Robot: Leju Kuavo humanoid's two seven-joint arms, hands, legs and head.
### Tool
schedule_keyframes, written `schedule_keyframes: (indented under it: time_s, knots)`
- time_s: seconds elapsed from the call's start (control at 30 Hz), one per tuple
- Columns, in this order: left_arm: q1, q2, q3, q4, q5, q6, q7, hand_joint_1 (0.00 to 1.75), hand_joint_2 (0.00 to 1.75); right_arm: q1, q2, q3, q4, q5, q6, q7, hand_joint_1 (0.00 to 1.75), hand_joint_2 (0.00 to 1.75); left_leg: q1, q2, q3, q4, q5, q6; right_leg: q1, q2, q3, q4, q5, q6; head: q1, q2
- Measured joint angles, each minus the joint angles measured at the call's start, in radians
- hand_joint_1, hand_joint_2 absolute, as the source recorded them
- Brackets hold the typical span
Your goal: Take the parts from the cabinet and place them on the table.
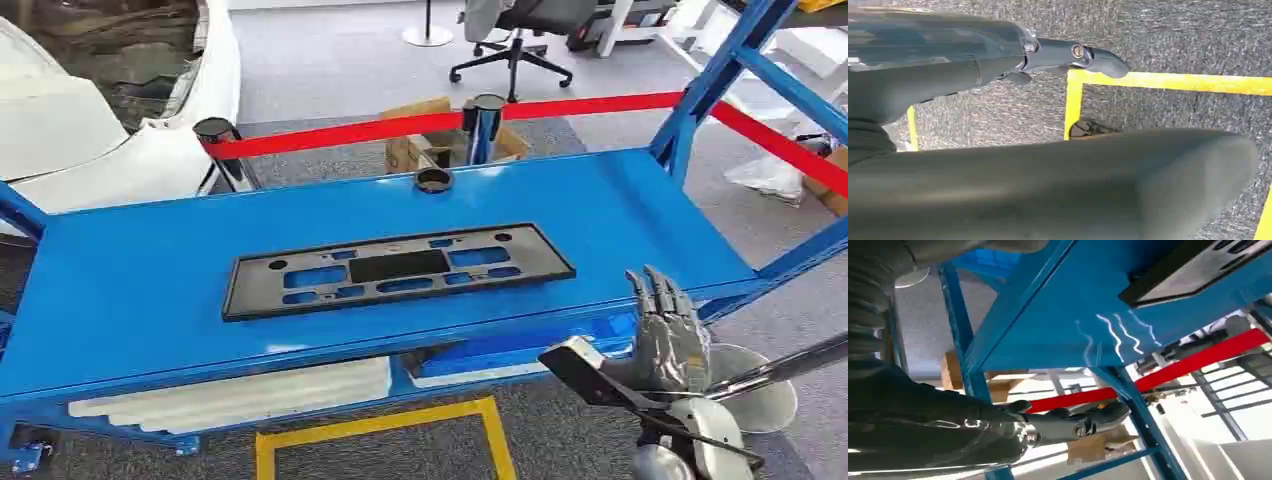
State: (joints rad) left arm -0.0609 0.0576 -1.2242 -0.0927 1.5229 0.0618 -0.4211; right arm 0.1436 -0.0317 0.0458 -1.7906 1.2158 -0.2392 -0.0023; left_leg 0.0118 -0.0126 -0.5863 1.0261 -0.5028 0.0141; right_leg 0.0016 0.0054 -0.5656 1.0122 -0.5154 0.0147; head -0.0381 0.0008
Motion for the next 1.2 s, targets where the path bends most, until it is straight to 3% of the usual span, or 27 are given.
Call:
schedule_keyframes:
  time_s: [0.2, 0.37, 0.57, 0.93, 1.2]
  knots:
    - [-0.006, 0.015, -0.028, 0.0, -0.002, -0.014, 0.001, 0.0, 0.0, -0.075, 0.005, 0.019, 0.068, 0.168, -0.085, 0.052, 0.0, 1.75, 0.0, 0.0, 0.001, 0.0, 0.0, 0.0, 0.0, 0.0, 0.0, 0.0, 0.0, 0.0, 0.0, 0.0]
    - [-0.009, 0.024, -0.047, 0.0, -0.003, -0.017, 0.002, 0.0, 0.0, -0.123, 0.018, 0.041, 0.106, 0.221, -0.096, 0.075, 0.0, 1.75, 0.0, 0.0, 0.001, 0.0, 0.0, 0.0, 0.0, 0.0, 0.001, 0.0, 0.0, 0.0, 0.0, 0.0]
    - [-0.011, 0.03, -0.064, 0.0, -0.003, -0.017, 0.003, 0.0, 0.0, -0.161, 0.032, 0.058, 0.152, 0.221, -0.091, 0.072, 0.0, 1.75, 0.0, 0.0, 0.001, 0.0, 0.0, 0.0, 0.0, 0.0, 0.001, 0.0, 0.0, 0.0, 0.0, 0.0]
    - [-0.022, 0.04, -0.095, 0.0, -0.003, -0.027, 0.011, 0.0, 0.0, -0.291, 0.061, 0.104, 0.356, 0.127, -0.002, 0.043, 0.0, 1.75, 0.0, 0.0, 0.002, 0.0, 0.0, 0.0, 0.0, 0.0, 0.002, 0.0, 0.001, -0.001, 0.0, 0.0]
    - [-0.027, 0.044, -0.106, 0.0, -0.003, -0.028, 0.011, 0.0, 0.0, -0.363, 0.069, 0.128, 0.467, 0.142, 0.004, 0.059, 0.0, 1.75, 0.0, 0.0, 0.002, 0.0, 0.0, 0.0, 0.0, 0.0, 0.002, 0.001, 0.001, -0.001, 0.0, 0.0]
